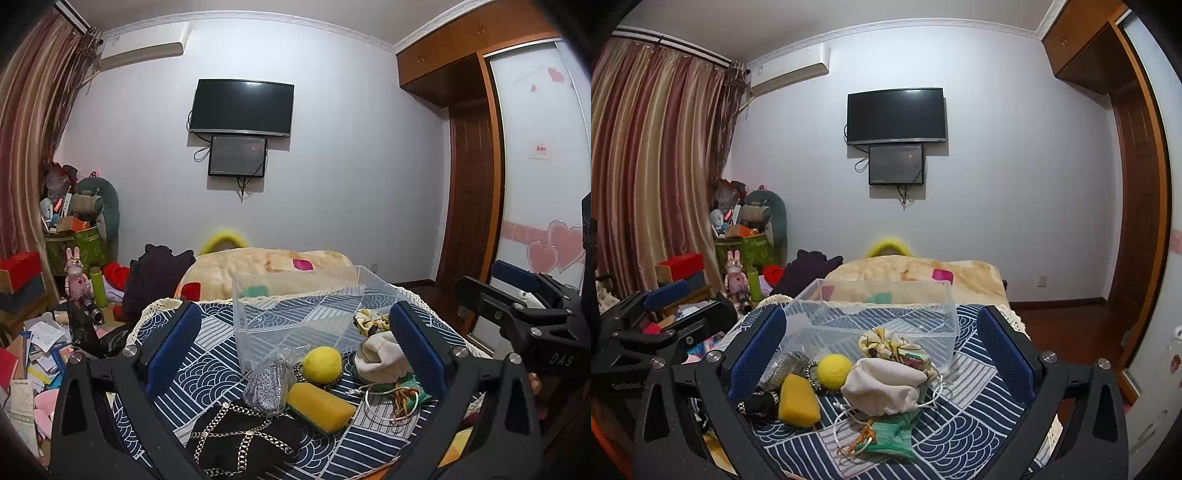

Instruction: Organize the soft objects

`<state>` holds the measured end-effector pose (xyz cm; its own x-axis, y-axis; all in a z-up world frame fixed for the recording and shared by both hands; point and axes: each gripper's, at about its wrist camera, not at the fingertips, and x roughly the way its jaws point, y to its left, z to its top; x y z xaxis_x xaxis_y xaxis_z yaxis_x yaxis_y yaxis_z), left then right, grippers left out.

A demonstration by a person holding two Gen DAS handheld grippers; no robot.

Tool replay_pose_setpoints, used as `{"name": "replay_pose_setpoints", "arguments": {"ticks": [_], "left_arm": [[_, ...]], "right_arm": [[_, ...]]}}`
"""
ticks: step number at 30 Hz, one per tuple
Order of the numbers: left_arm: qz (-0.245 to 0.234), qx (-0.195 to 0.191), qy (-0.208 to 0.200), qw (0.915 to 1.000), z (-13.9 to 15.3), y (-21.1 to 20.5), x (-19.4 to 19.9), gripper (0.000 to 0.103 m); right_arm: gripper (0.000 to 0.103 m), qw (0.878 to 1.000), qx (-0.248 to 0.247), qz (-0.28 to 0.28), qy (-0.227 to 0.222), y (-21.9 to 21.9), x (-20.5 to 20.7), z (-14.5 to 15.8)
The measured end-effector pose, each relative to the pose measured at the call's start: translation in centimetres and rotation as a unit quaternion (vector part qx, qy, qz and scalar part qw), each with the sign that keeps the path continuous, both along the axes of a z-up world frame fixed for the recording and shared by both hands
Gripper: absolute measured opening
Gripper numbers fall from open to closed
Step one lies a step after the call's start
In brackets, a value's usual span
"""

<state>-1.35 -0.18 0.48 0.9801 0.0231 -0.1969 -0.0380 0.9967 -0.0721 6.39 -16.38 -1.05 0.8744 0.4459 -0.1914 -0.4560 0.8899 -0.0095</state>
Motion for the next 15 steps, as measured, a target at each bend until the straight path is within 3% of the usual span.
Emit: {"name": "replay_pose_setpoints", "arguments": {"ticks": [15], "left_arm": [[0.001,0.003,-0.003,1.0000,0.09,-0.07,-0.16,0.103]], "right_arm": [[0.103,1.000,0.005,-0.001,0.001,0.03,-0.16,0.02]]}}
